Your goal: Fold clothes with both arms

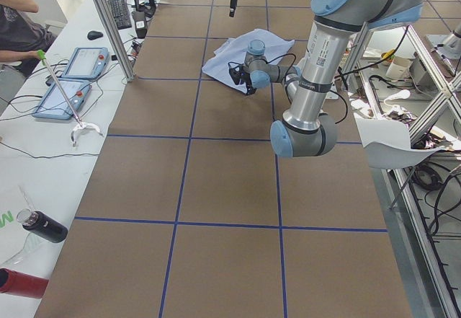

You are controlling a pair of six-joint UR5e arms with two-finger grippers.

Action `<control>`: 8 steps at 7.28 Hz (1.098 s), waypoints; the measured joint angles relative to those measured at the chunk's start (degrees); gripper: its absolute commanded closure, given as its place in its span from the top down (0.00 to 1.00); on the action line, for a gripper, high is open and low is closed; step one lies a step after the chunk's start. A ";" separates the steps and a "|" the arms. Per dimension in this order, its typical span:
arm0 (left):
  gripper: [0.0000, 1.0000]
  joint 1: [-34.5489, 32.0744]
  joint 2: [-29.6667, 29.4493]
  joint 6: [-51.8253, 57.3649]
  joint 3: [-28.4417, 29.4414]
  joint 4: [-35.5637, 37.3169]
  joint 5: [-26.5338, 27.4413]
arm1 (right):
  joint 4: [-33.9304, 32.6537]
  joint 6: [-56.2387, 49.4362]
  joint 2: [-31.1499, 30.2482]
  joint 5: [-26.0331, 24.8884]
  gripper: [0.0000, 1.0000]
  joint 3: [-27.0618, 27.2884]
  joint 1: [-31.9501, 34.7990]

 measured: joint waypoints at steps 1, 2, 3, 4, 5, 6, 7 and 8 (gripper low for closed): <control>0.14 0.02 -0.10 0.04 0.00 0.01 -0.10 | -0.04 0.00 0.00 0.05 1.00 0.00 0.07; 0.00 0.02 -0.20 0.07 -0.10 0.01 -0.17 | -0.06 0.00 -0.01 0.07 1.00 -0.04 0.07; 0.00 0.01 -0.21 0.10 -0.42 0.18 -0.23 | -0.07 0.00 -0.08 0.10 1.00 -0.10 0.09; 0.00 -0.02 -0.25 0.16 -1.10 0.98 -0.25 | -0.07 0.00 -0.16 0.14 1.00 -0.13 0.12; 0.00 -0.16 -0.36 0.33 -1.81 2.36 -0.26 | -0.07 0.00 -0.25 0.32 1.00 -0.12 0.15; 0.00 -0.82 -0.47 0.63 -2.17 3.57 -0.26 | -0.07 0.00 -0.30 0.64 1.00 -0.10 0.16; 0.00 -2.57 -0.50 0.93 -2.09 4.17 -0.26 | -0.07 0.00 -0.33 0.84 1.00 -0.07 0.21; 0.00 -4.98 -0.58 1.99 -1.87 4.57 -0.28 | -0.07 0.02 -0.35 0.92 1.00 -0.07 0.24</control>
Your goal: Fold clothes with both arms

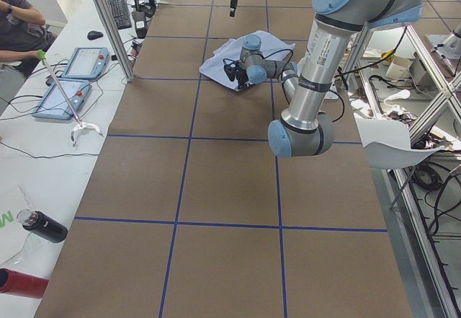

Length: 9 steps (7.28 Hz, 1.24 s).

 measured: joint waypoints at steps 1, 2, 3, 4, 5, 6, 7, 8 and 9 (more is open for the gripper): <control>0.00 -2.63 -0.13 1.95 0.20 0.51 -0.04 | 0.00 0.04 -0.06 0.03 1.00 0.03 0.05; 0.00 -5.32 -0.65 3.51 0.85 0.92 -0.17 | -0.02 0.06 -0.12 0.04 1.00 0.06 0.08; 0.00 -7.53 -2.16 4.36 2.59 0.98 -0.41 | -0.06 0.06 -0.15 0.03 1.00 0.08 0.10; 0.00 -9.47 -4.20 5.14 4.80 0.83 -0.83 | -0.08 0.07 -0.18 -0.01 1.00 0.09 0.11; 0.00 -10.83 -5.97 6.03 6.87 0.59 -1.31 | -0.08 0.07 -0.24 -0.05 1.00 0.09 0.11; 0.00 -11.45 -7.55 6.86 8.80 0.39 -1.44 | -0.08 0.07 -0.26 -0.10 1.00 0.05 0.11; 0.00 -11.79 -9.14 7.69 10.70 0.16 -1.34 | -0.09 0.07 -0.24 -0.12 1.00 0.02 0.09; 0.00 -12.27 -10.89 8.89 13.73 -1.37 -1.19 | -0.11 0.07 -0.28 -0.12 1.00 -0.01 0.09; 0.00 -13.21 -12.40 9.85 18.17 -5.85 -1.03 | -0.17 0.07 -0.32 -0.09 1.00 -0.05 0.13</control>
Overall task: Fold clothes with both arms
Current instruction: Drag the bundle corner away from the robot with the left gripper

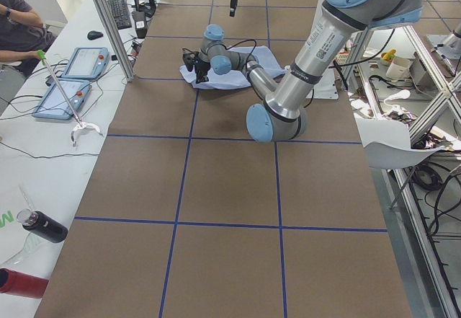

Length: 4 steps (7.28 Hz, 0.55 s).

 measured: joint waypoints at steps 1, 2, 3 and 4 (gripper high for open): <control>0.00 -1.22 -1.48 0.65 5.40 -6.05 0.51 | -0.11 0.00 -0.05 0.05 1.00 0.00 0.03; 0.00 -2.11 -3.07 1.30 10.04 -10.49 1.25 | -0.20 0.00 -0.07 0.05 1.00 0.02 0.12; 0.00 -2.71 -4.85 1.85 13.85 -13.54 2.36 | -0.31 -0.02 -0.06 0.07 1.00 0.03 0.39; 0.00 -2.93 -6.47 2.09 16.62 -15.91 3.57 | -0.44 -0.03 -0.05 0.17 1.00 0.01 0.87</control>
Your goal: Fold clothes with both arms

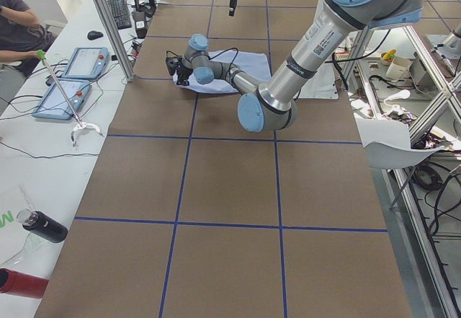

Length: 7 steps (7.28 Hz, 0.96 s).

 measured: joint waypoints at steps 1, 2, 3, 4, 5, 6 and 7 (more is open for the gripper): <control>0.00 -0.08 -1.37 0.08 2.59 -3.08 0.70 | -0.06 0.02 0.01 0.13 1.00 -0.01 0.44; 0.00 -0.10 -2.33 0.11 4.54 -5.95 1.67 | -0.08 0.03 0.00 0.19 1.00 0.00 0.73; 0.00 -0.12 -2.97 0.45 5.61 -7.85 2.90 | -0.09 0.03 -0.07 0.22 1.00 0.01 0.88; 0.00 -0.15 -3.40 1.31 6.70 -9.56 4.06 | -0.09 0.04 -0.15 0.22 1.00 0.00 0.92; 0.00 -0.21 -3.58 2.08 7.99 -11.34 5.01 | -0.09 0.03 -0.23 0.23 1.00 -0.01 0.95; 0.02 -0.25 -3.66 2.46 8.99 -12.80 5.43 | -0.09 0.03 -0.29 0.21 1.00 0.05 0.96; 0.95 -0.27 -3.78 2.58 9.42 -13.53 5.58 | -0.09 0.04 -0.30 0.19 1.00 0.15 0.96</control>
